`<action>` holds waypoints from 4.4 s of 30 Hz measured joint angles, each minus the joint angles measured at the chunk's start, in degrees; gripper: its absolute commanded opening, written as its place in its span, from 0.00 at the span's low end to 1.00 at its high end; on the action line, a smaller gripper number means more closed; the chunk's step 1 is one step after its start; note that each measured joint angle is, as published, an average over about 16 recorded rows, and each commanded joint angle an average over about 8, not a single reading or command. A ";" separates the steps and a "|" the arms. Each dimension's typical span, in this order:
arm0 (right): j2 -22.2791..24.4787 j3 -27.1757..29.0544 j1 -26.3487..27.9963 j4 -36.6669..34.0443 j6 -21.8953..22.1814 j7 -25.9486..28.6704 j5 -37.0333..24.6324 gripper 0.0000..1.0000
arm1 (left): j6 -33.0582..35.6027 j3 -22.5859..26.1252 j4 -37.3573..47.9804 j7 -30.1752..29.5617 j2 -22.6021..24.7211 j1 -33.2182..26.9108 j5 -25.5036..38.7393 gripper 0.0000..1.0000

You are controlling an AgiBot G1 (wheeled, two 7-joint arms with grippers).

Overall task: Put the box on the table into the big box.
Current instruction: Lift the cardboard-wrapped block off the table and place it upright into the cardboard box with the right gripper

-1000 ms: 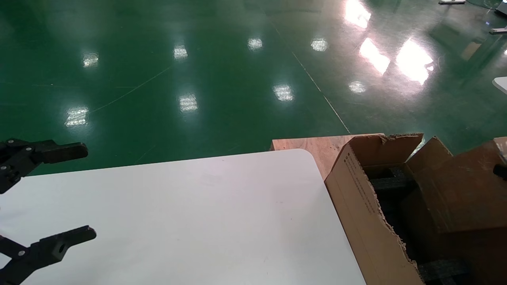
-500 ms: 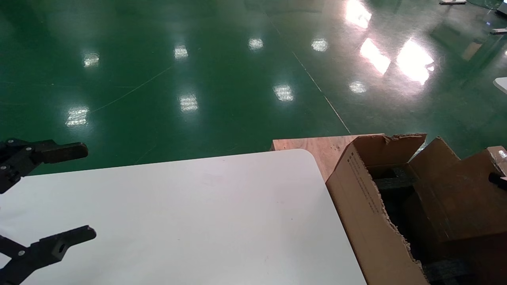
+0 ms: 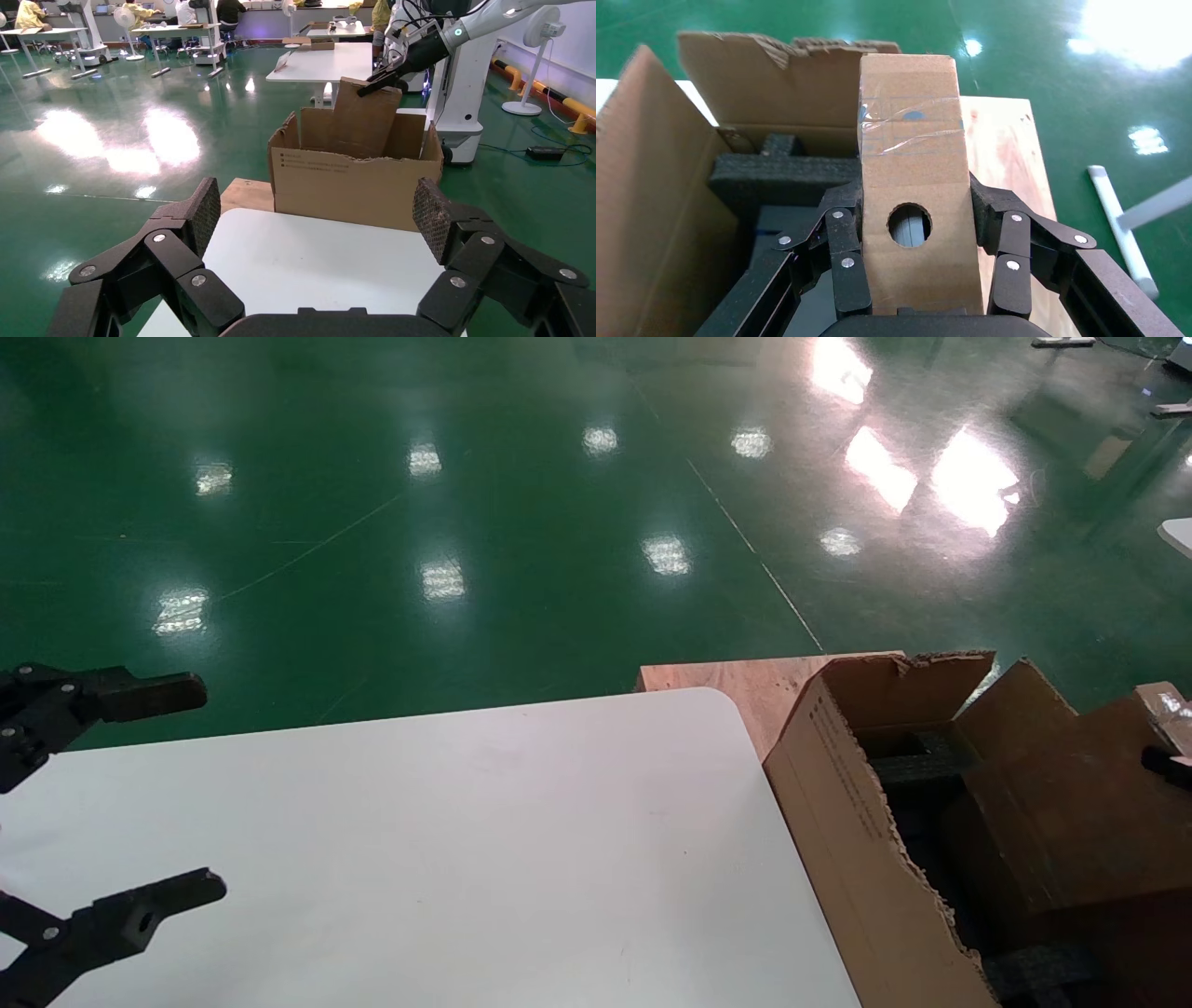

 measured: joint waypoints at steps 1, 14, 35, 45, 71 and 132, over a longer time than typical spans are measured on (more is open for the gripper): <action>-0.05 -0.21 0.20 -0.02 -0.21 0.03 0.07 0.00 | 0.00 0.00 0.00 0.00 0.00 0.00 0.00 1.00; -0.24 -0.69 0.18 -1.57 -1.07 0.24 0.15 0.00 | 0.00 0.00 0.00 0.00 0.00 0.00 0.00 1.00; 1.03 -0.45 -2.85 0.93 1.70 3.28 -0.85 0.00 | 0.00 0.01 0.00 0.00 0.00 0.00 -0.01 1.00; 1.75 -2.18 -2.79 4.57 5.87 4.45 -1.59 0.00 | 0.00 0.01 0.00 0.00 0.00 0.00 -0.01 1.00; 0.17 -11.49 1.23 12.52 15.03 9.57 -4.89 0.00 | -0.01 0.02 0.00 0.01 -0.01 0.00 -0.01 1.00; 0.78 -13.24 3.29 18.00 20.89 18.80 -15.87 1.00 | -0.04 0.02 0.02 0.01 -0.02 0.01 -0.03 1.00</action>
